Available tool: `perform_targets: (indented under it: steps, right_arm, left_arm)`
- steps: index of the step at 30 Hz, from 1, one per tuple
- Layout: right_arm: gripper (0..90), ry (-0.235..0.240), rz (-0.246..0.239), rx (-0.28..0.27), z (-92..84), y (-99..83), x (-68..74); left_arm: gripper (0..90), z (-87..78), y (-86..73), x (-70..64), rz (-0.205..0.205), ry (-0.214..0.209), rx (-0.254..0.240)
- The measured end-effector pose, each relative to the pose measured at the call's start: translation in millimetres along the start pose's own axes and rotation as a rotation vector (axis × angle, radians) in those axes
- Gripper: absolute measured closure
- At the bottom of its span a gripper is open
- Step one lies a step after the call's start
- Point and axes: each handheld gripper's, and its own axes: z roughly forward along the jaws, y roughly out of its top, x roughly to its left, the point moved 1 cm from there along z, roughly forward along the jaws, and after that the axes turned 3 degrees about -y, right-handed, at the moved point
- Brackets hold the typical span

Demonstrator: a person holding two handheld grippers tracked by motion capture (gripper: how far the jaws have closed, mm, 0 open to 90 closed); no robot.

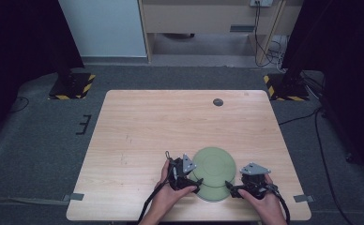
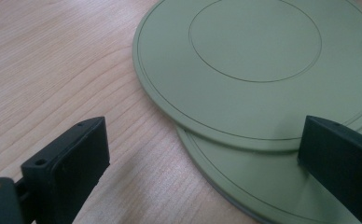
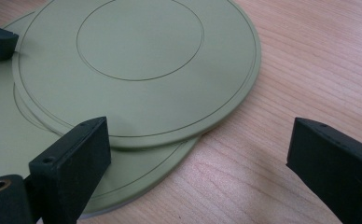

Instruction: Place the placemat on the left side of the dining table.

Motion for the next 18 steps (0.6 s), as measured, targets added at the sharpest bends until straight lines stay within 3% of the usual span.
perform_targets:
  steps: [18]
  right_arm:
    - [8.0,0.001,-0.005,-0.006,-0.3,1.1,0.8]
  left_arm:
    - [2.2,0.8,2.2,-4.2,0.022,-0.005,-0.012]
